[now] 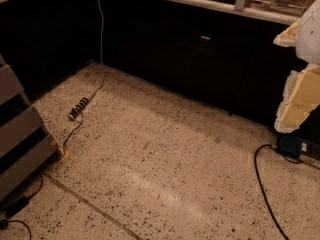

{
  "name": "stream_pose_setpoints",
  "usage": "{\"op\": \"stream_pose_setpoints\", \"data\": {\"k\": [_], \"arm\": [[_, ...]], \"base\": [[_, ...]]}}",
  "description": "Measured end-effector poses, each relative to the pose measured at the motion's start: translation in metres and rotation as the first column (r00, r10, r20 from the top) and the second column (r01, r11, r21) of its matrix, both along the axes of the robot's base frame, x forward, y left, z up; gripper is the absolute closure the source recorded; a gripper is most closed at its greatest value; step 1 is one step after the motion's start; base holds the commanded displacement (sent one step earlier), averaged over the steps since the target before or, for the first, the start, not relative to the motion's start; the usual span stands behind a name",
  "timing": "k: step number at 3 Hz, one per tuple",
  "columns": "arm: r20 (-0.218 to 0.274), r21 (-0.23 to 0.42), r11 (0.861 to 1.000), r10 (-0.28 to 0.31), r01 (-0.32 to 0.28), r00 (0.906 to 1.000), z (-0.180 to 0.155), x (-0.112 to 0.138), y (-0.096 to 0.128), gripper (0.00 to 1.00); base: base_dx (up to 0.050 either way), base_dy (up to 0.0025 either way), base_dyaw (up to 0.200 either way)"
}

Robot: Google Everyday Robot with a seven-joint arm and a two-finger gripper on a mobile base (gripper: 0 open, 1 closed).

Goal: Knock green can over

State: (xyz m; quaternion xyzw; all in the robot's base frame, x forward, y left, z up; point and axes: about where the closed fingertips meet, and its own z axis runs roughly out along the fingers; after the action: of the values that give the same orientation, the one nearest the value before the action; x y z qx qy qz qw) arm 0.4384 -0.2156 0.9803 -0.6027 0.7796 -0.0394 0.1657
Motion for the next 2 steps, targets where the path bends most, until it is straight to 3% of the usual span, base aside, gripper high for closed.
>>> {"op": "stream_pose_setpoints", "data": {"k": [1, 2], "arm": [[0.0, 0.0, 1.0, 0.0, 0.0, 1.0, 0.0, 0.0, 0.0, 0.0], [0.0, 0.0, 1.0, 0.0, 0.0, 1.0, 0.0, 0.0, 0.0, 0.0]], "base": [[0.05, 0.0, 0.0], [0.033, 0.00251, 0.147]]}}
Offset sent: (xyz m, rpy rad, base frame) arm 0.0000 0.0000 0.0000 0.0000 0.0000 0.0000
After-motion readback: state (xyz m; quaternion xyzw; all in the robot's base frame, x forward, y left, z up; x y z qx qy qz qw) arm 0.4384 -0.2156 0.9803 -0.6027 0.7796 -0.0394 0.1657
